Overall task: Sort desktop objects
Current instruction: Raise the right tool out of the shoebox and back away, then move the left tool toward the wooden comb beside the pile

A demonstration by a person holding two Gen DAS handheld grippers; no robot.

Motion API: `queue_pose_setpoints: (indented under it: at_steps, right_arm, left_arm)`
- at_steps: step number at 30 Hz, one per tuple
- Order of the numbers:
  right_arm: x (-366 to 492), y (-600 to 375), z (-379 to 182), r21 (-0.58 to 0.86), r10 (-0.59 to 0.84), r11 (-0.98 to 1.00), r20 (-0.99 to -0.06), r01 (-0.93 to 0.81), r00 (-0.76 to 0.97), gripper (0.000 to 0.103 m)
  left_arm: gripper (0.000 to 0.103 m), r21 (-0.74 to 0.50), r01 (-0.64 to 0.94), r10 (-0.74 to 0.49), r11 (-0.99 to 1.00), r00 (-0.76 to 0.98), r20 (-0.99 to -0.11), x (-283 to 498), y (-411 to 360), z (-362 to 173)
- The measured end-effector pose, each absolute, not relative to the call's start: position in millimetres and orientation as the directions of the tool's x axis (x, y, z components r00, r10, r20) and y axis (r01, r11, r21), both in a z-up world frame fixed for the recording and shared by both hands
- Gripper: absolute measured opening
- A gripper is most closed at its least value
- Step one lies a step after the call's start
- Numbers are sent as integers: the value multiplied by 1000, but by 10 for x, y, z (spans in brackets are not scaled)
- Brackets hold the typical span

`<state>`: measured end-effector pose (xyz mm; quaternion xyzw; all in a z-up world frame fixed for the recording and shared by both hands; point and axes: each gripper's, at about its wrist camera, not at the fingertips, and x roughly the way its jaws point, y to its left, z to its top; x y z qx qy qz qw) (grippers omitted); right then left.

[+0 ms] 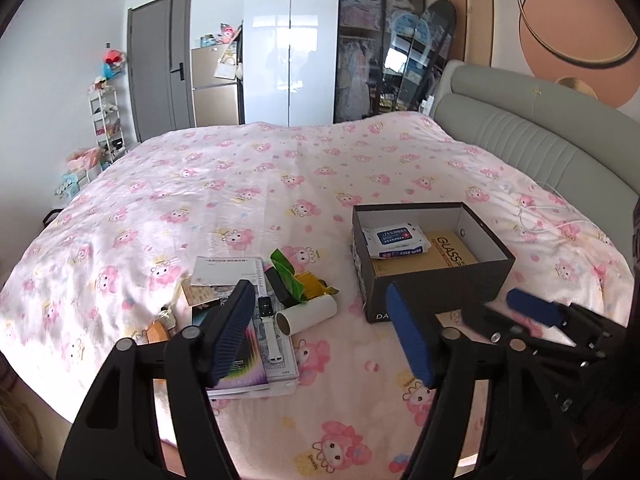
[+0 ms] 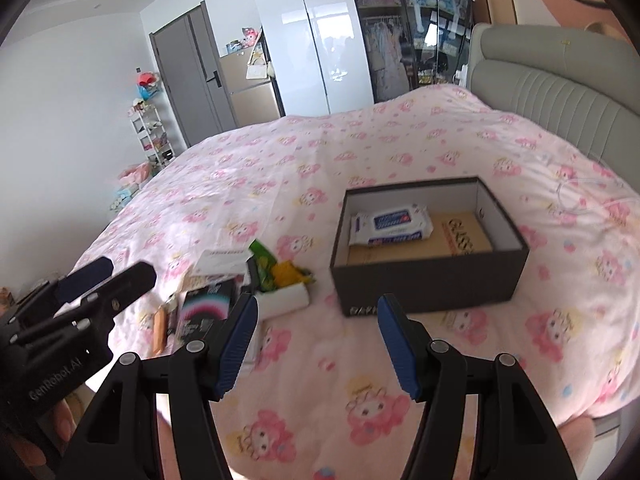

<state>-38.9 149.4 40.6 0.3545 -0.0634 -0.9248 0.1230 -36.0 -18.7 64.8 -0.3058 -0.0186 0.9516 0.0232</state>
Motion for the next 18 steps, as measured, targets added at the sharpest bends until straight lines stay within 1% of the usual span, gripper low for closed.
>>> queue_pose_setpoints:
  at_steps: [9,18]
  right_arm:
    - [-396,1249,289,172,-276,-961,-660,217,-699,59]
    - [-442,880,110,154,-301,-950,-686,272,-663,59]
  left_arm:
    - [70,-81,2,47,-997,-800,-598,-249,-314,447]
    - [70,-116,90,2,-989,-785,-620,-137,-781,231]
